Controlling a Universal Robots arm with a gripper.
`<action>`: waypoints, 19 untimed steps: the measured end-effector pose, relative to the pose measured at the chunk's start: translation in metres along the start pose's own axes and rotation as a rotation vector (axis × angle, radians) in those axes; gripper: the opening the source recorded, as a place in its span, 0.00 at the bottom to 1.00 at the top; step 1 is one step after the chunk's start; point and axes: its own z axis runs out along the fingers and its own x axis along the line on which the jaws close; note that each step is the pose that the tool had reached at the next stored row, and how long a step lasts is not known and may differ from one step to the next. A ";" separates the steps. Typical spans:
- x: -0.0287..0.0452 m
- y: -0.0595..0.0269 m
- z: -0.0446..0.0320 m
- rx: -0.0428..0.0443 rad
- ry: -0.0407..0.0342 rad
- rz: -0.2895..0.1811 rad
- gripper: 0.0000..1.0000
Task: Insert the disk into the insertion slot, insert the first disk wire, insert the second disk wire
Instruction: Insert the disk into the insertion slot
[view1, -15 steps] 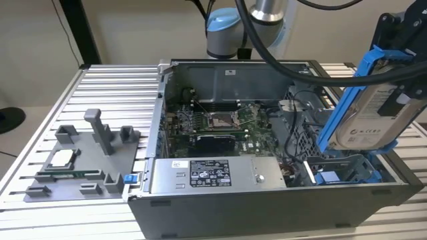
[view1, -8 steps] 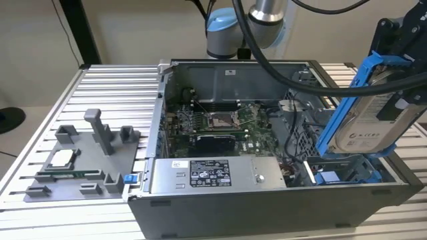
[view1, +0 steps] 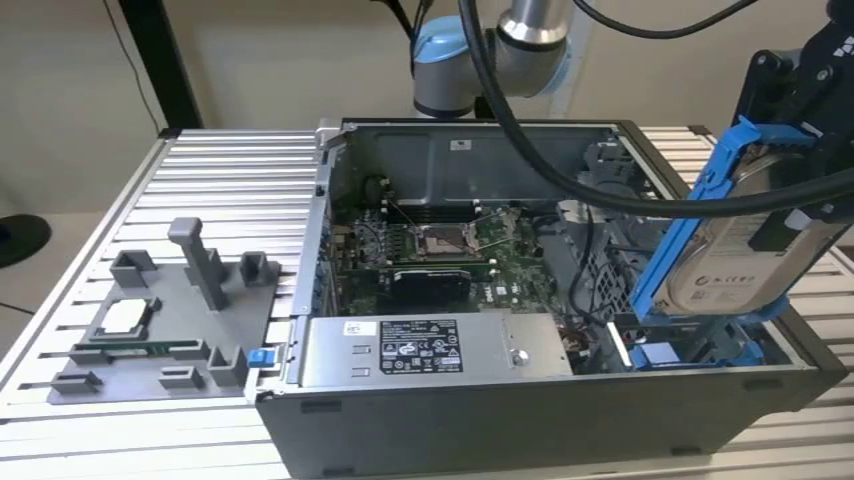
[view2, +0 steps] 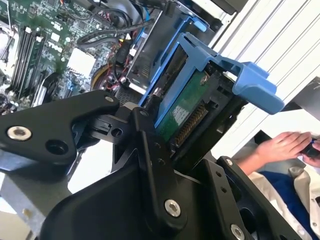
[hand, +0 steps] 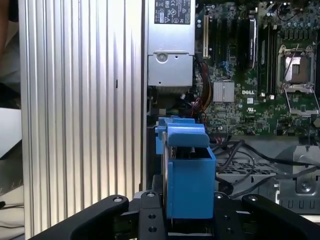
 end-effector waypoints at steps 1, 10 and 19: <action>0.0001 0.0000 0.0006 0.0000 0.0002 0.000 0.00; 0.0004 -0.0001 0.0034 -0.0001 0.0000 0.000 0.00; 0.0023 -0.0002 0.0042 -0.0004 0.0000 0.000 0.00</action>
